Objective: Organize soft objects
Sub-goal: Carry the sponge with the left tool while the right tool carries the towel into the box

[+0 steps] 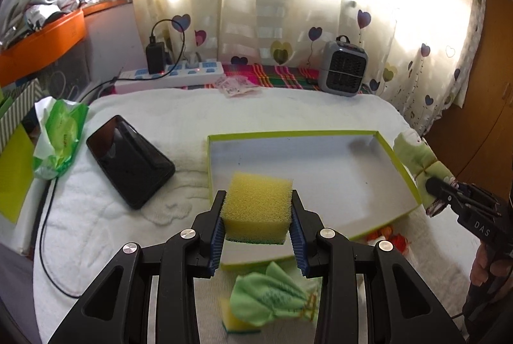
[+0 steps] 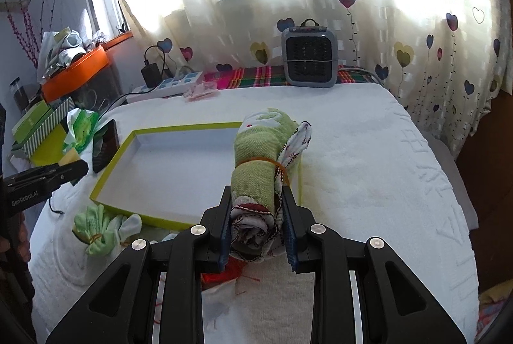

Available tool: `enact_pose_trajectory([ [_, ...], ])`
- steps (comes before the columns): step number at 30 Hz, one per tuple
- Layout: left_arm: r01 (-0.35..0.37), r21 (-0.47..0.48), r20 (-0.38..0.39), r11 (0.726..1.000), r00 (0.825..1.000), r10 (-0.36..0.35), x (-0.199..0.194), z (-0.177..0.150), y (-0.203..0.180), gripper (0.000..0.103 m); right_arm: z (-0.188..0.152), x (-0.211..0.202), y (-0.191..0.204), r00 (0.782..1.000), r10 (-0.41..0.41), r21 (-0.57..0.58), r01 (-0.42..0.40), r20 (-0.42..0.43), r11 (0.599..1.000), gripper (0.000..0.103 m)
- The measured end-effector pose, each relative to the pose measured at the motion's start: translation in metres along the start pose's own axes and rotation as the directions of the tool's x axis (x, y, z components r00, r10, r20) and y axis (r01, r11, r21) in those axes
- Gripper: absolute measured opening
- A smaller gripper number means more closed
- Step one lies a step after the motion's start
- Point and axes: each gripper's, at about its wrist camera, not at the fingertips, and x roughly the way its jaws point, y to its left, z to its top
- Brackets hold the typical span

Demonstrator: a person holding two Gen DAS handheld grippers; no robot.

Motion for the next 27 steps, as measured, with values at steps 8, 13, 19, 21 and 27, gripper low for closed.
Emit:
enact_pose_trajectory([
  [8, 0.007, 0.008, -0.07, 1.0, 0.998, -0.006, 0.044, 0.016, -0.007, 0.034, 0.01, 0.031, -0.001, 0.997, 0.01, -0.024, -0.012, -0.071, 1.0, 0.028],
  [13, 0.004, 0.011, -0.11, 1.0, 0.994, -0.003, 0.07, 0.022, -0.009, 0.034, 0.012, 0.047, -0.002, 0.995, 0.003, -0.016, -0.005, -0.103, 1.0, 0.028],
  [19, -0.014, 0.023, -0.134, 1.0, 0.991, 0.017, 0.09, 0.025, -0.009, 0.034, 0.011, 0.063, -0.004, 0.992, -0.012, -0.024, 0.009, -0.126, 1.0, 0.028],
  [21, -0.018, 0.024, -0.136, 1.0, 0.99, 0.021, 0.093, 0.026, -0.009, 0.034, 0.01, 0.066, -0.003, 0.991, -0.02, -0.03, 0.016, -0.129, 0.999, 0.028],
  [27, -0.036, 0.027, -0.151, 0.999, 0.988, 0.04, 0.104, 0.026, -0.007, 0.034, 0.01, 0.073, -0.002, 0.992, -0.033, -0.046, 0.028, -0.125, 0.999, 0.029],
])
